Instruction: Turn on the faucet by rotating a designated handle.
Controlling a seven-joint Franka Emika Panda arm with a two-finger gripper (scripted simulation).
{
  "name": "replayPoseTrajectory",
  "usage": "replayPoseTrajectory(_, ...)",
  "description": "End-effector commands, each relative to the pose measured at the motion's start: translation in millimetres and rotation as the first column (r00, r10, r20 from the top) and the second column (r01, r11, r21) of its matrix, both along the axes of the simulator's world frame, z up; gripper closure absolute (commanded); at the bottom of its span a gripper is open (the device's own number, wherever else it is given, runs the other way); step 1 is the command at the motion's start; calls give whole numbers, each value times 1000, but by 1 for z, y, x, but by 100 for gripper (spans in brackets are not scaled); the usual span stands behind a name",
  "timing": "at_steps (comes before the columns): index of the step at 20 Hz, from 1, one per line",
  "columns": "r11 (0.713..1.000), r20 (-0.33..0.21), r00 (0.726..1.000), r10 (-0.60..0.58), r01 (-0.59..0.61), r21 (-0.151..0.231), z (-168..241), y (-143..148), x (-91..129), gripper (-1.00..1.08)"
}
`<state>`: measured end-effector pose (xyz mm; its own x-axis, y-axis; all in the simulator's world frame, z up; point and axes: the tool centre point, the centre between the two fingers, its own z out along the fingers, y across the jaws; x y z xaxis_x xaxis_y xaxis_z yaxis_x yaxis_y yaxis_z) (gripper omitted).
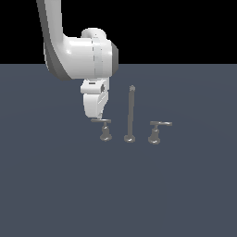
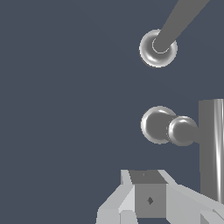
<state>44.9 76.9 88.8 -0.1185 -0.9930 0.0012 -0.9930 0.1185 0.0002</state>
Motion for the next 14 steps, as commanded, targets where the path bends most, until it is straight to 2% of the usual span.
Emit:
replayPoseTrajectory(1, 1000, 0, 1000, 1, -1, 0, 0, 5, -5, 108)
replayPoseTrajectory(8, 1000, 0, 1000, 0, 0, 1, 0, 22, -28, 108)
replayPoseTrajectory(10, 1000, 7, 1000, -7, 7, 1, 0, 16, -21, 108)
replayPoseTrajectory(14, 1000, 5, 1000, -5, 5, 1, 0, 17, -34, 108)
